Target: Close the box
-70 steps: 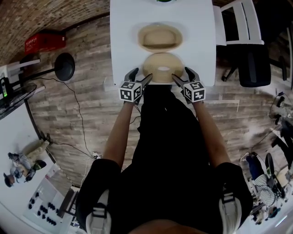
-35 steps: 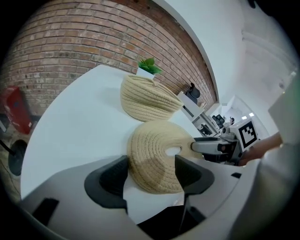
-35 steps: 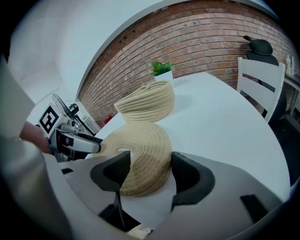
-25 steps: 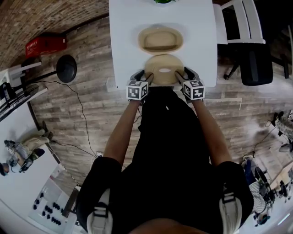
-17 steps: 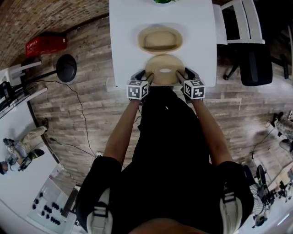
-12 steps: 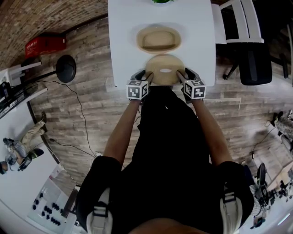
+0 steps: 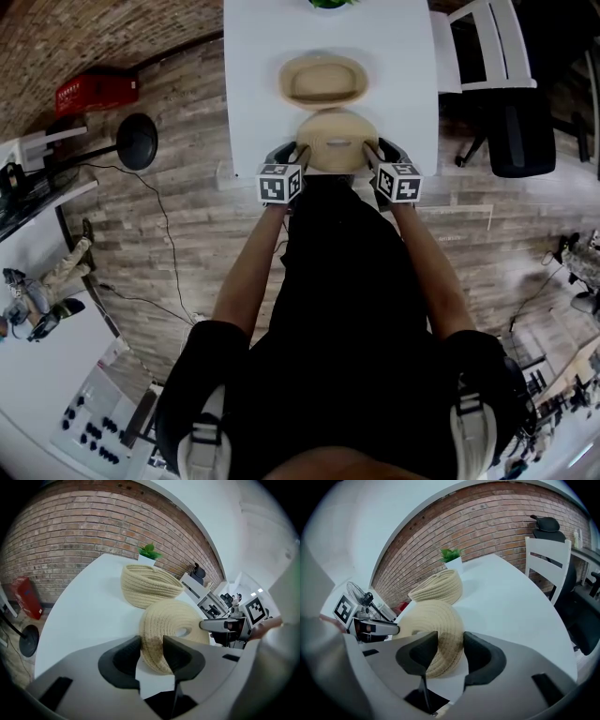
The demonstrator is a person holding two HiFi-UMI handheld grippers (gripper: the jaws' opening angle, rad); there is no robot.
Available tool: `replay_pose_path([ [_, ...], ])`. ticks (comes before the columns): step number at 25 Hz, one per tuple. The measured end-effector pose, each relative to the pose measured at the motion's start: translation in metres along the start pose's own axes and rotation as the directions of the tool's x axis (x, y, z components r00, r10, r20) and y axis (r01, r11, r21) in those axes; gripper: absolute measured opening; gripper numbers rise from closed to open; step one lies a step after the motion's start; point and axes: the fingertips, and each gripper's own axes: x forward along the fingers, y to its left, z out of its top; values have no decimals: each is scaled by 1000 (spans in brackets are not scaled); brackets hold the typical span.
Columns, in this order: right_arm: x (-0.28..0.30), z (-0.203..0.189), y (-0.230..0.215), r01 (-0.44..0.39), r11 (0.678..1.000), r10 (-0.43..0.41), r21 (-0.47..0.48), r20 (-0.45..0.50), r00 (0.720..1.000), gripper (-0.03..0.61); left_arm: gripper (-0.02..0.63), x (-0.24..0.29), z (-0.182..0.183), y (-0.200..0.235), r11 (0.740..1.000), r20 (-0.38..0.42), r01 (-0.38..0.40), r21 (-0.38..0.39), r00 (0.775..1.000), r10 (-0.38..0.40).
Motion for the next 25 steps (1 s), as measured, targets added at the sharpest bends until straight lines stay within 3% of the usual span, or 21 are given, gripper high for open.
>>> replay_pose_path([
  [25,-41,49,33,-26,997,36,-78,128,991,167,150,-57,40,-16,999,163,-36,20,986,32],
])
